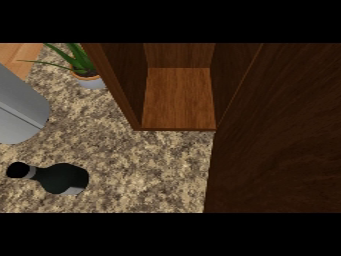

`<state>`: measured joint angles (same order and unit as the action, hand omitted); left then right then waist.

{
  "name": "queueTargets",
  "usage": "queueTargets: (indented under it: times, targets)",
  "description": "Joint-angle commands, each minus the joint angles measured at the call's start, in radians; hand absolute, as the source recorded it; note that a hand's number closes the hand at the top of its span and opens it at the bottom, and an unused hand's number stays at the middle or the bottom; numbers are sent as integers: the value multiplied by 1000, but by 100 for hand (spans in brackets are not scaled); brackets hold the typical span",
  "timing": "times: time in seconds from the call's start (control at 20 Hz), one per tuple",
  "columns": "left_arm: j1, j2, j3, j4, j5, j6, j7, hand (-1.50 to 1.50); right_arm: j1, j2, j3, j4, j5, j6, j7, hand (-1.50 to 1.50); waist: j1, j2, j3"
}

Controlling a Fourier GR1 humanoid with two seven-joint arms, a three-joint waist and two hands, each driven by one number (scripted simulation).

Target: Pick up the wine, place it into the cabinet and close the cabinet

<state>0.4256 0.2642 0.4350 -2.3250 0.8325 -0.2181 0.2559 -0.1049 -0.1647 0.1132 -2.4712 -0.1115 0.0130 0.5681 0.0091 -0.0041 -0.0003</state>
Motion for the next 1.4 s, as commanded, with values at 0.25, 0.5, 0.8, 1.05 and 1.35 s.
queueTargets:
  times: [0.25,0.5,0.8,1.05,1.35]
  targets:
    - [-73,28,23,-110,37,93,105,-150,-99,-40,-100,-132,-115,-33,191,-150,-13,1,1]
    - [-105,-3,-22,-92,-30,123,119,-150,-239,-17,-32,-132,-24,-114,309,-150,-12,1,0]
    - [-122,-51,-59,-44,-115,126,87,-150,-335,-52,-77,-121,-40,-124,394,-150,-10,1,0]
    - [-135,-25,26,50,-102,89,62,-150,-337,-28,-27,-152,16,-156,425,-150,-9,0,-1]
    - [-224,-48,-47,203,-246,77,5,-150,-465,-77,-113,-148,-54,-173,537,-150,-23,1,-1]
